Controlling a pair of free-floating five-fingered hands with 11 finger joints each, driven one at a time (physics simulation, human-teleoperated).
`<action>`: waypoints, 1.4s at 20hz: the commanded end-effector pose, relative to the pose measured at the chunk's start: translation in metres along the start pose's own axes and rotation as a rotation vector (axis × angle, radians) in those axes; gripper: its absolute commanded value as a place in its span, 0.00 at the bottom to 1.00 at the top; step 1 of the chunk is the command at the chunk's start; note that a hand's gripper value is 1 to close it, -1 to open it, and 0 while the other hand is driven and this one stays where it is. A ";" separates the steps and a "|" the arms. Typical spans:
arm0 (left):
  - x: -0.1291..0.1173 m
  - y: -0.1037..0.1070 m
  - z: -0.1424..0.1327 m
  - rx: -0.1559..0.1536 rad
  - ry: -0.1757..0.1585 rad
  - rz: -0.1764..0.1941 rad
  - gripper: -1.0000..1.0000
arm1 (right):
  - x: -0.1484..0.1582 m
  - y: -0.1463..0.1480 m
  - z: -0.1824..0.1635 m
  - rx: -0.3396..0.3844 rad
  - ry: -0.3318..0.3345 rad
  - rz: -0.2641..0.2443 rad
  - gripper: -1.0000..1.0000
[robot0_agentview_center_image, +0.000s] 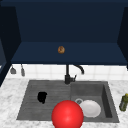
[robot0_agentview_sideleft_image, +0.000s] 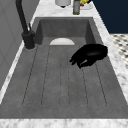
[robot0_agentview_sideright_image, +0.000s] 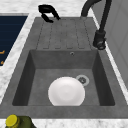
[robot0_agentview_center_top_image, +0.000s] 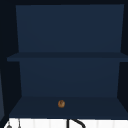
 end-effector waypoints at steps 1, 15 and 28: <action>0.000 0.000 0.000 0.000 0.000 0.000 0.50 | 0.004 0.017 -0.020 -0.044 -0.064 0.081 1.00; 0.000 0.000 0.000 0.000 0.000 0.000 0.50 | 0.008 0.007 -0.034 -0.322 -0.201 0.105 1.00; 0.000 0.000 0.000 0.000 0.000 0.000 0.50 | -0.006 0.017 -0.017 -0.292 -0.164 0.058 1.00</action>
